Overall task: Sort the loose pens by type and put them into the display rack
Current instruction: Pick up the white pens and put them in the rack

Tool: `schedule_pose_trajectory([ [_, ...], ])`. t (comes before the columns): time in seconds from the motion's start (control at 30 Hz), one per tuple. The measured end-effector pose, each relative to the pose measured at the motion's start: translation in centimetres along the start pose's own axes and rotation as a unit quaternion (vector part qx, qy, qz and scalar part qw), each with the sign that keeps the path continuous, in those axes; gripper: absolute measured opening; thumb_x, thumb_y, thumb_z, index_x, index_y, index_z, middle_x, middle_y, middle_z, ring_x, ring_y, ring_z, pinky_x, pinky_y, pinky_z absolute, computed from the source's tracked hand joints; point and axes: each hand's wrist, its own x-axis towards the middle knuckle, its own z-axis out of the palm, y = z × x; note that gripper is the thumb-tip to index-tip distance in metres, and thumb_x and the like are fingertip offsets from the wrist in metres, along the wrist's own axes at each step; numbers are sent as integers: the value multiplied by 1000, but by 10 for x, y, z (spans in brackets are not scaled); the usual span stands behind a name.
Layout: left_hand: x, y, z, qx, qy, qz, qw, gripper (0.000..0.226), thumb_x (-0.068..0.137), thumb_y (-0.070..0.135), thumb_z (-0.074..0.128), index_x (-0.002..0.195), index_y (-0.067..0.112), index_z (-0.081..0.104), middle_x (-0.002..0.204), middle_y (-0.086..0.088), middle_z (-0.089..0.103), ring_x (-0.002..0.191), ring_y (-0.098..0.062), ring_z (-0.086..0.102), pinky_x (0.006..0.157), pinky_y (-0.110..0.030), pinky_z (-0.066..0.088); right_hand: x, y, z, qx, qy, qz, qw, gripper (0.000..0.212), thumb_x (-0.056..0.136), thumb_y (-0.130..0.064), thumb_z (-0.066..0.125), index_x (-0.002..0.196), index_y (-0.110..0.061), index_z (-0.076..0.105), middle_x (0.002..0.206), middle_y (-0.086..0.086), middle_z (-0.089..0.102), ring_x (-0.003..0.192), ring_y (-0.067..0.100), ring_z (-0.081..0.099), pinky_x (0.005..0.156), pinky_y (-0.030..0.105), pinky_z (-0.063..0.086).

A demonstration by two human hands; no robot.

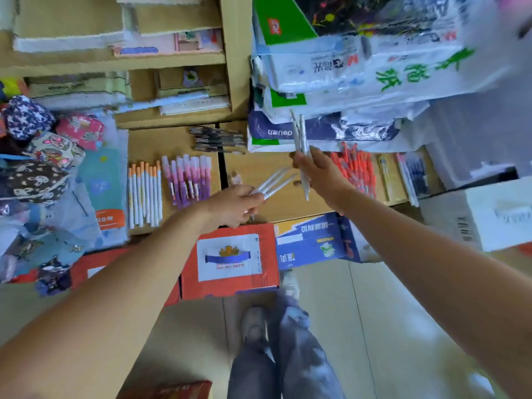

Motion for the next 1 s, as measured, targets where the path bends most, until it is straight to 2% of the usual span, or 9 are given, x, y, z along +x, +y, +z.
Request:
schedule_pose_trajectory([
  [0.07, -1, 16, 26, 47, -50, 9, 998, 18, 102, 26, 42, 98, 17, 56, 75, 2, 43, 47, -5, 29, 44, -16, 21, -24, 4, -26, 38, -24, 16, 999, 14, 101, -19, 45, 106, -9, 53, 102, 5, 60, 83, 12, 57, 61, 30, 58],
  [0.17, 4, 42, 68, 77, -95, 16, 992, 18, 101, 25, 44, 95, 12, 55, 71, 6, 50, 53, -9, 25, 48, -20, 20, -55, 14, -66, -20, -21, 5, 1000, 10, 101, -21, 46, 95, -17, 53, 76, -4, 56, 55, -2, 53, 48, 23, 47],
  [0.23, 11, 60, 94, 81, -128, 15, 988, 19, 101, 23, 46, 92, 7, 52, 69, 3, 52, 51, -9, 25, 49, -22, 20, -72, 25, -94, -23, -6, 21, 1000, 19, 100, -23, 48, 82, -25, 49, 63, -8, 44, 44, 0, 43, 45, 25, 37],
  [0.37, 30, 100, 149, 47, -161, -9, 986, 13, 98, 13, 51, 89, 4, 55, 60, 4, 59, 47, -5, 29, 43, -17, 19, -102, 44, -154, -28, 37, 41, 998, 30, 100, -22, 49, 71, -20, 40, 61, -2, 34, 51, 14, 35, 48, 29, 30],
  [0.6, 66, 162, 263, -140, -190, -20, 971, 31, 79, 15, 61, 106, -1, 62, 100, -20, 69, 54, -7, 56, 49, -13, 47, -134, 94, -278, 11, 135, 62, 989, 27, 101, -26, 46, 76, -16, 40, 63, 2, 39, 55, 17, 38, 49, 29, 32],
  [0.73, 92, 187, 349, -198, -144, 35, 969, 34, 76, 12, 66, 107, -2, 62, 94, -15, 70, 60, -8, 61, 53, -14, 51, -149, 118, -353, 31, 192, 66, 979, 24, 101, -28, 44, 78, -24, 45, 68, -2, 46, 59, 13, 43, 56, 28, 37],
  [0.83, 112, 209, 417, -265, -67, 90, 958, 4, 87, 3, 61, 89, 4, 63, 76, -8, 69, 59, -9, 62, 53, -16, 52, -155, 127, -406, 107, 228, 59, 966, 23, 102, -23, 42, 79, -19, 42, 67, 1, 40, 55, 15, 37, 49, 26, 32],
  [0.87, 118, 217, 437, -274, -38, 106, 955, 7, 89, 3, 60, 83, 7, 61, 70, -5, 67, 57, -9, 61, 52, -16, 51, -157, 128, -421, 127, 234, 55, 962, 23, 102, -21, 41, 79, -19, 41, 66, 2, 38, 53, 14, 36, 46, 25, 31],
  [1.0, 146, 250, 503, -198, 50, 168, 964, 9, 93, 17, 61, 84, 18, 63, 52, 9, 50, 48, -8, 43, 48, -18, 37, -155, 134, -472, 143, 223, 49, 963, 22, 102, -22, 41, 81, -15, 39, 67, 3, 38, 55, 16, 37, 46, 26, 32],
])
